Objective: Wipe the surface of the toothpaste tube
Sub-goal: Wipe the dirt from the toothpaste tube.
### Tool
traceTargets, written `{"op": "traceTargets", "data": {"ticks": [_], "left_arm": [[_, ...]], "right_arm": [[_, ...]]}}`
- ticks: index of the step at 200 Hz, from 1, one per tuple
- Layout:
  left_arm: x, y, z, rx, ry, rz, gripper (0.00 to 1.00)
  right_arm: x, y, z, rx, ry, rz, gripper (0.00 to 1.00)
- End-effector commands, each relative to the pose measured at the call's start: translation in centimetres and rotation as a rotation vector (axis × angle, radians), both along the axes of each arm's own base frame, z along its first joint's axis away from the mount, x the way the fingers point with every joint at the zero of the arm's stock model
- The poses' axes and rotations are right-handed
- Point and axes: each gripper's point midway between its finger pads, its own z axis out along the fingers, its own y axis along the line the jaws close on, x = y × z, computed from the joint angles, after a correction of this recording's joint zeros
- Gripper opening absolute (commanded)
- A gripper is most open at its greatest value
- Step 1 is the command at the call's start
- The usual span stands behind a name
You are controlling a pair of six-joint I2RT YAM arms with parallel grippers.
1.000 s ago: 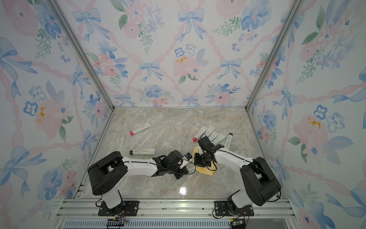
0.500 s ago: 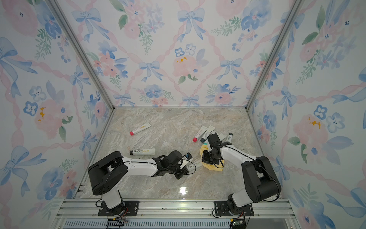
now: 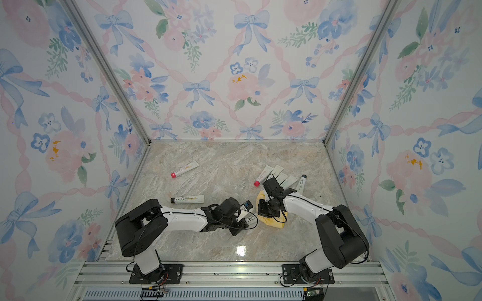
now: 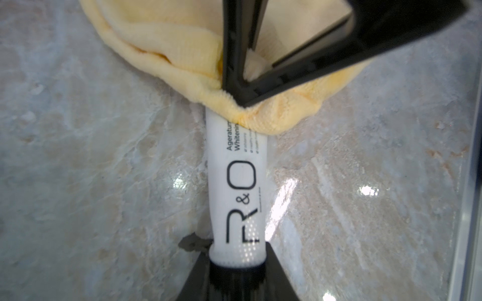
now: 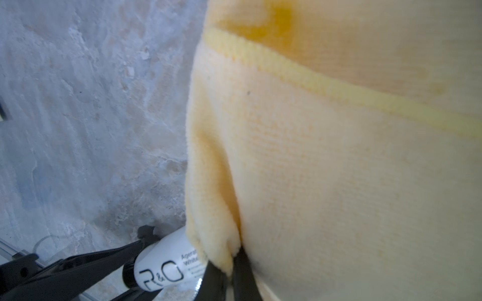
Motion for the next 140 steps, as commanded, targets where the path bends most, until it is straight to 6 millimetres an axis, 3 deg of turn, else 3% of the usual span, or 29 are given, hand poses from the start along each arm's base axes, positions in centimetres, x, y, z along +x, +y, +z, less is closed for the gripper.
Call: {"op": "traceTargets", "data": {"ticks": [1, 16, 39, 78, 107, 140], "left_arm": [[-1.1, 1.6, -2.0, 0.076, 0.036, -0.01, 0.25], [-1.1, 1.6, -2.0, 0.077, 0.036, -0.011, 0.25], [-1.2, 1.6, -2.0, 0.076, 0.037, -0.012, 0.25], [-1.0, 1.8, -1.9, 0.079, 0.027, -0.006, 0.25], [-1.1, 1.8, -2.0, 0.08, 0.029, -0.007, 0.25], [-1.1, 1.7, -2.0, 0.08, 0.032, -0.007, 0.25]], "right_arm": [[-3.5, 2.0, -1.0, 0.07, 0.135, 0.046, 0.08], [-3.4, 0.9, -1.5, 0.033, 0.137, 0.033, 0.08], [-2.3, -2.6, -2.3, -0.084, 0.112, 0.003, 0.07], [0.0, -7.4, -1.3, -0.23, 0.035, -0.069, 0.07], [0.2, -7.4, -1.0, -0.215, 0.034, -0.068, 0.07], [-0.5, -4.2, -1.5, -0.109, 0.062, -0.03, 0.07]]}}
